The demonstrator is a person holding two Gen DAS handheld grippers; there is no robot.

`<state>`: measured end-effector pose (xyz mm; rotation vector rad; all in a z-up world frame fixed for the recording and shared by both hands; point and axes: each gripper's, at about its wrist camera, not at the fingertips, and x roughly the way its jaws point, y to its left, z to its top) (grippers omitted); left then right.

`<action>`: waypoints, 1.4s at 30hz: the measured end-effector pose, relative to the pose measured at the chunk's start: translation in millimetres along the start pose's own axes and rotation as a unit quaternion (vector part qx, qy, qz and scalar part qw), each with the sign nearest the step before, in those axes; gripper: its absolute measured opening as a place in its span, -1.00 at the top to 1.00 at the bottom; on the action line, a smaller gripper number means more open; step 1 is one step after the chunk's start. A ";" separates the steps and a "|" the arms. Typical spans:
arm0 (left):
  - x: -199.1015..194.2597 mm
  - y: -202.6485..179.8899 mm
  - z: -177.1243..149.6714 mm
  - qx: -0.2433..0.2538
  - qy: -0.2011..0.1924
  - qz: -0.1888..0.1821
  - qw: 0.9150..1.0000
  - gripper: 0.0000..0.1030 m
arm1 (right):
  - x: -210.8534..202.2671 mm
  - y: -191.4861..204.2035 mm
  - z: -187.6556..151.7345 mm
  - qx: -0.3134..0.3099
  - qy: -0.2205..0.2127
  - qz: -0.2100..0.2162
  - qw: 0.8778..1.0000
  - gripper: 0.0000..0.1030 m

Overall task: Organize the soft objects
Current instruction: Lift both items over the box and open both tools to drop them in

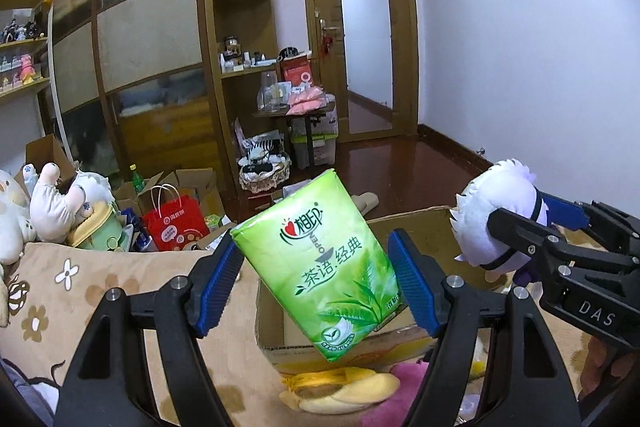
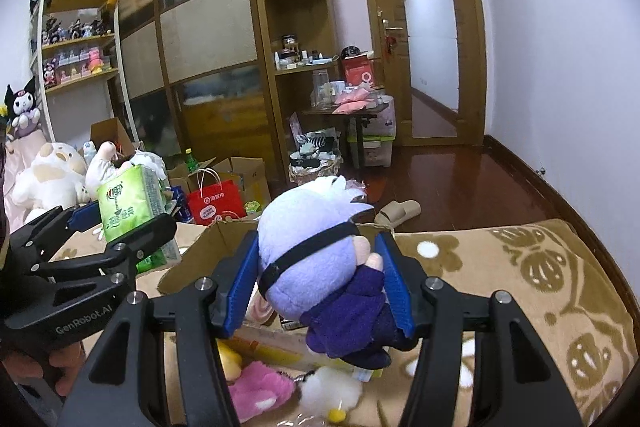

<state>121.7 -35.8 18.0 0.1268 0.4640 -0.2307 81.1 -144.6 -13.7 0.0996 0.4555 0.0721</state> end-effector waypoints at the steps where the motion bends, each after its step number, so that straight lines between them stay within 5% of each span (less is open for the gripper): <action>1: 4.7 0.5 -1.0 0.000 0.002 0.002 1.000 -0.42 | 4.8 -0.2 -0.7 0.000 0.003 0.002 1.000 -0.18; 19: 77.6 8.0 -26.2 -0.008 0.090 0.002 0.996 -0.44 | 61.4 -17.9 -15.9 0.046 0.041 0.041 0.997 -0.29; 24: 83.2 12.1 -29.6 -0.009 0.102 0.007 0.995 -0.48 | 65.8 -23.6 -19.3 0.064 0.045 0.050 0.996 -0.39; 28: 78.8 16.8 -29.4 -0.022 0.098 0.012 0.995 -0.78 | 65.6 -30.4 -21.6 0.078 0.047 0.056 0.994 -0.44; 42: 64.9 33.6 -30.6 -0.029 0.107 0.036 0.993 -0.88 | 57.7 -30.4 -25.6 0.079 0.059 0.052 0.994 -0.65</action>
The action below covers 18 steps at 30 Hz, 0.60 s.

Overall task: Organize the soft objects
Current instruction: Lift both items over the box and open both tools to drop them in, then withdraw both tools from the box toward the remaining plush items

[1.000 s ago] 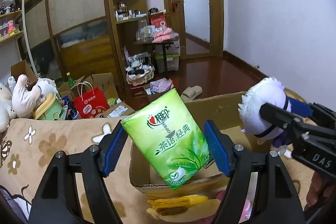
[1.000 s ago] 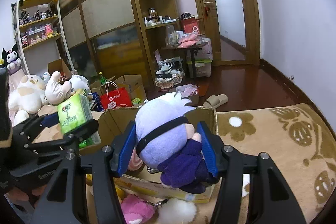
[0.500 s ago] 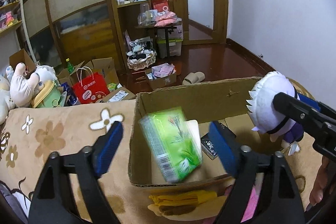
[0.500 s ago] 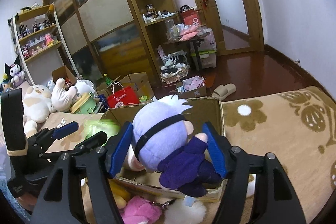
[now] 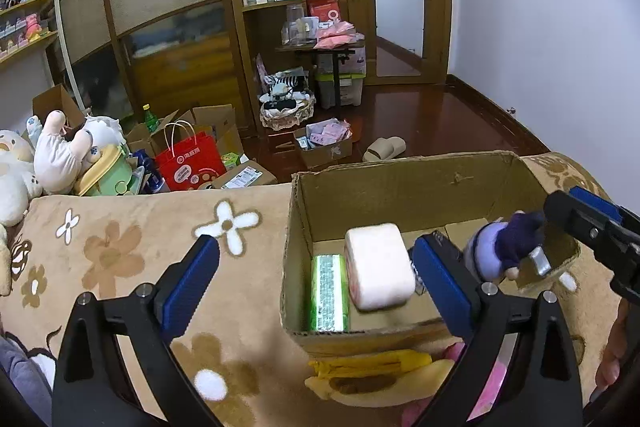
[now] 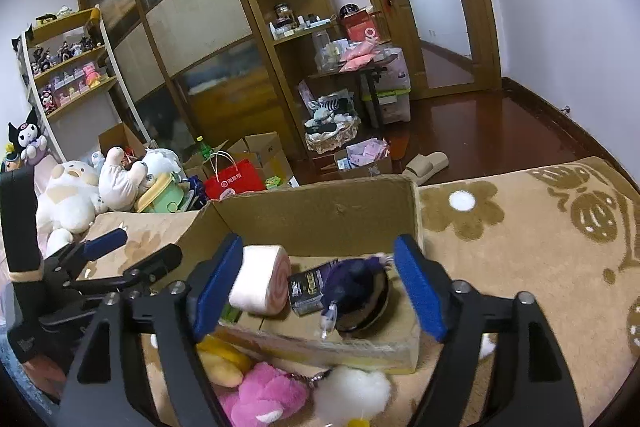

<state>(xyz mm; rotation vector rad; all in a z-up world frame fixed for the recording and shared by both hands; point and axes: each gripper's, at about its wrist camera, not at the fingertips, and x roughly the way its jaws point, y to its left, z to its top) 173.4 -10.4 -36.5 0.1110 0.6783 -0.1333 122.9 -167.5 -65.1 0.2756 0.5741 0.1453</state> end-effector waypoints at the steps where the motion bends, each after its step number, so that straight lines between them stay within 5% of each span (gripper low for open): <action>1: -1.6 0.8 -0.5 -0.001 0.001 0.000 1.000 -0.89 | -2.5 -0.3 -0.7 0.002 -0.001 -0.002 1.000 -0.65; 18: -44.8 -5.8 -19.5 0.011 0.039 -0.014 0.999 -0.90 | -48.5 -1.4 -10.3 0.000 -0.002 -0.043 0.999 -0.95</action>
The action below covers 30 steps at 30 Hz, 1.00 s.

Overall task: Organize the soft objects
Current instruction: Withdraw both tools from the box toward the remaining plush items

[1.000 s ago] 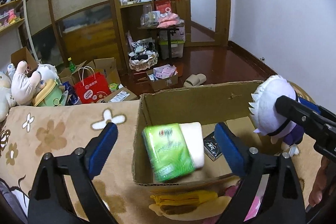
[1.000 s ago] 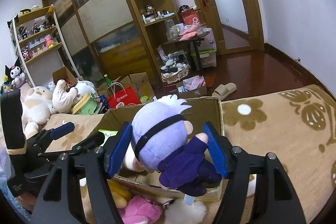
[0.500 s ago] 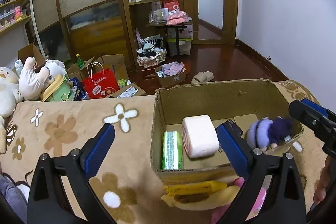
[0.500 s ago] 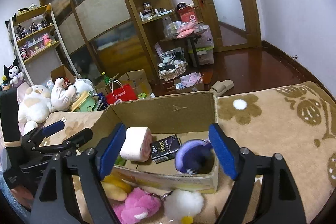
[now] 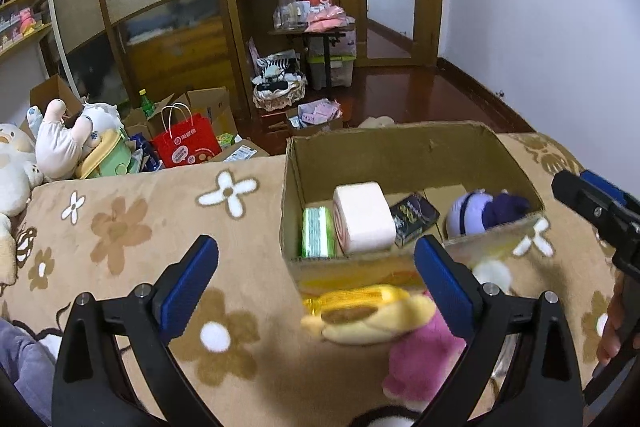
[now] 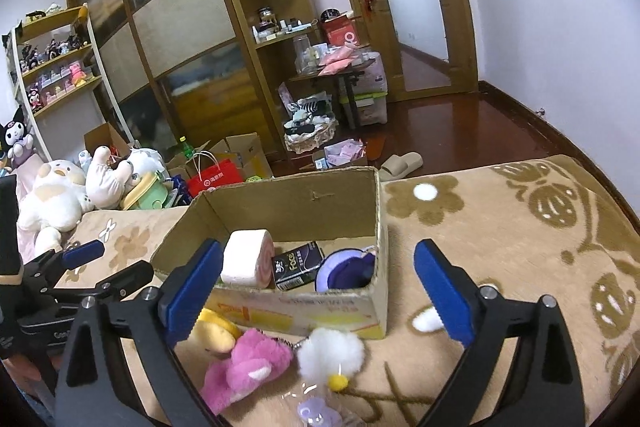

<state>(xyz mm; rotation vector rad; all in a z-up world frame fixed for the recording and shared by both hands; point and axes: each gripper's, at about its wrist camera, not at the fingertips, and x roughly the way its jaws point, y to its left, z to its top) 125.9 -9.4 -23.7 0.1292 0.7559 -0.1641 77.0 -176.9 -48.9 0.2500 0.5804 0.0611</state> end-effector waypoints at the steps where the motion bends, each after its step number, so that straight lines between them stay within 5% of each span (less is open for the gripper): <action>1: -1.1 -1.5 -1.3 0.002 0.003 0.001 1.000 -0.90 | -2.0 0.0 -0.5 -0.001 0.000 -0.001 1.000 -0.95; 20: -28.5 -9.3 -31.8 0.007 0.030 0.011 0.999 -0.90 | -20.0 -1.3 -31.1 -0.005 0.030 -0.031 0.999 -0.95; 30: -7.6 -10.8 -29.4 0.006 0.042 0.016 0.999 -0.90 | -3.0 2.5 -41.5 -0.018 0.050 -0.042 0.998 -0.95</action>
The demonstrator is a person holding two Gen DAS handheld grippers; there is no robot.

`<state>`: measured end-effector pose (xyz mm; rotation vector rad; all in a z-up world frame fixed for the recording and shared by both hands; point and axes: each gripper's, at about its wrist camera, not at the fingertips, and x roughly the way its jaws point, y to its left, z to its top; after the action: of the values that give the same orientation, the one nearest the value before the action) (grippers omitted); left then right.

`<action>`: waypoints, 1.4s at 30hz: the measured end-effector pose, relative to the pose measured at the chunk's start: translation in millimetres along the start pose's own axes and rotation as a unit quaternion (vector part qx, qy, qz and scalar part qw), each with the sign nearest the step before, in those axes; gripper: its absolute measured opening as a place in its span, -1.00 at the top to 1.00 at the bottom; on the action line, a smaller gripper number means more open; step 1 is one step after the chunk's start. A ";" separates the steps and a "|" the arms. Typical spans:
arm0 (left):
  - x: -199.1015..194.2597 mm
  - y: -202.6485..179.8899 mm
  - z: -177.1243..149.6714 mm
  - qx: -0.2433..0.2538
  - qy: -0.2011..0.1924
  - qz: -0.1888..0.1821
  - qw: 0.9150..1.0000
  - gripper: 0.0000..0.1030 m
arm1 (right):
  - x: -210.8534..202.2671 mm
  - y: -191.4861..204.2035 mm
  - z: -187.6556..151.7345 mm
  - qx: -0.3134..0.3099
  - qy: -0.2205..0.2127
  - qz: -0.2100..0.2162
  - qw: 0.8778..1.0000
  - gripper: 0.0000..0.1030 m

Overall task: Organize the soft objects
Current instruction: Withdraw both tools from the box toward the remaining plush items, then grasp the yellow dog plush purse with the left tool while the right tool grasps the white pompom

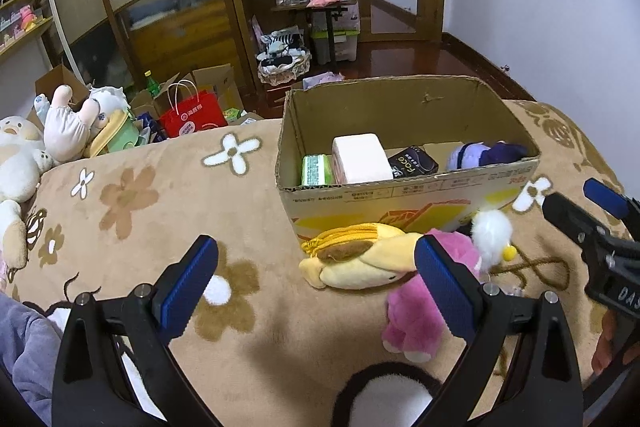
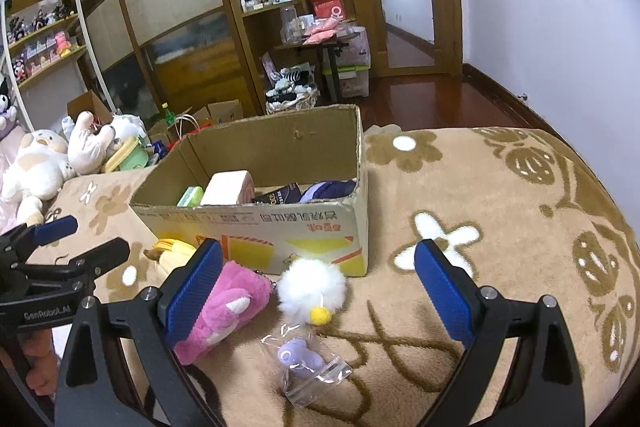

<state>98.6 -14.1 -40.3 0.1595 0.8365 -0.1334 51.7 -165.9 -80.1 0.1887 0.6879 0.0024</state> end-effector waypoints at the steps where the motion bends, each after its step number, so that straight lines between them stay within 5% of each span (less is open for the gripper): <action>1: 2.5 0.0 0.6 -0.001 0.001 0.000 1.000 -0.90 | 2.0 1.2 -0.7 -0.002 0.002 -0.001 1.000 -0.95; 28: 65.7 -22.5 -0.4 0.021 0.059 -0.011 0.998 -0.90 | 70.0 -14.4 -13.8 0.035 0.083 -0.018 0.996 -0.94; 42: 79.4 -19.4 -2.4 -0.004 0.080 -0.053 0.995 -0.90 | 96.2 -13.6 -23.1 0.039 0.125 0.001 0.991 -0.31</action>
<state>146.0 -37.0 -102.8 0.1182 1.0046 -0.2190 110.6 -169.1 -160.7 0.2676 0.9395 0.0002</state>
